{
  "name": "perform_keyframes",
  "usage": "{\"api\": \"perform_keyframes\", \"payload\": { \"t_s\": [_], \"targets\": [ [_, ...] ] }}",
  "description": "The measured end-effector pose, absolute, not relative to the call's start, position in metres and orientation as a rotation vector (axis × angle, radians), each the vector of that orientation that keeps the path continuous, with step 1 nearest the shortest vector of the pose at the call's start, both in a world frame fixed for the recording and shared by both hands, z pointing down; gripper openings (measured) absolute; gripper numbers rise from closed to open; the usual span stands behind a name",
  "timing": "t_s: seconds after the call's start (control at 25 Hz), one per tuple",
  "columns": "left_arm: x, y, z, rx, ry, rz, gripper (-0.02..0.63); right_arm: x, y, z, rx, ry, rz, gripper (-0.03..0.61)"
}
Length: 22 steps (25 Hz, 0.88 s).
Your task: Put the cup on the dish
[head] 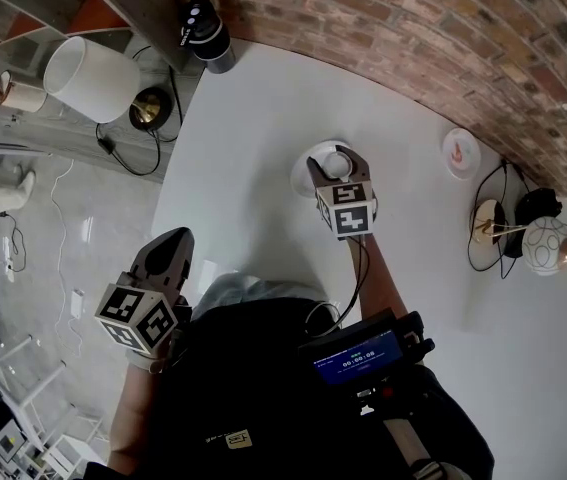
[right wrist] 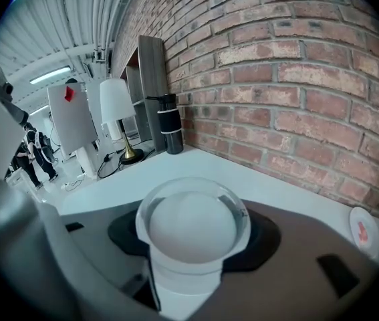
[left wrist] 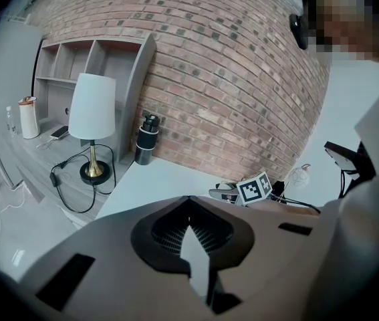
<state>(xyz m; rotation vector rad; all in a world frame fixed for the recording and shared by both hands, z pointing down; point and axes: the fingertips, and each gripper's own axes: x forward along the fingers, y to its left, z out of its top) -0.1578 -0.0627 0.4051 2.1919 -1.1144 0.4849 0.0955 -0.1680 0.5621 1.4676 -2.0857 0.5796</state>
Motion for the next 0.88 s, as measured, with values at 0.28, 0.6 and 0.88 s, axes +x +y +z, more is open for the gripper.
{"api": "perform_keyframes", "payload": {
  "t_s": [0.28, 0.6, 0.88],
  "targets": [
    [-0.159, -0.061, 0.411, 2.158, -1.135, 0.493, 0.005, 0.096, -0.171, 0.580, 1.456, -2.085, 0.580, 0.255],
    [-0.164, -0.060, 0.416, 2.124, -1.158, 0.502, 0.005, 0.096, -0.174, 0.596, 1.454, -2.072, 0.582, 0.255],
    [-0.166, -0.058, 0.420, 2.097, -1.175, 0.511, 0.005, 0.094, -0.174, 0.608, 1.449, -2.077, 0.584, 0.255]
  ]
}}
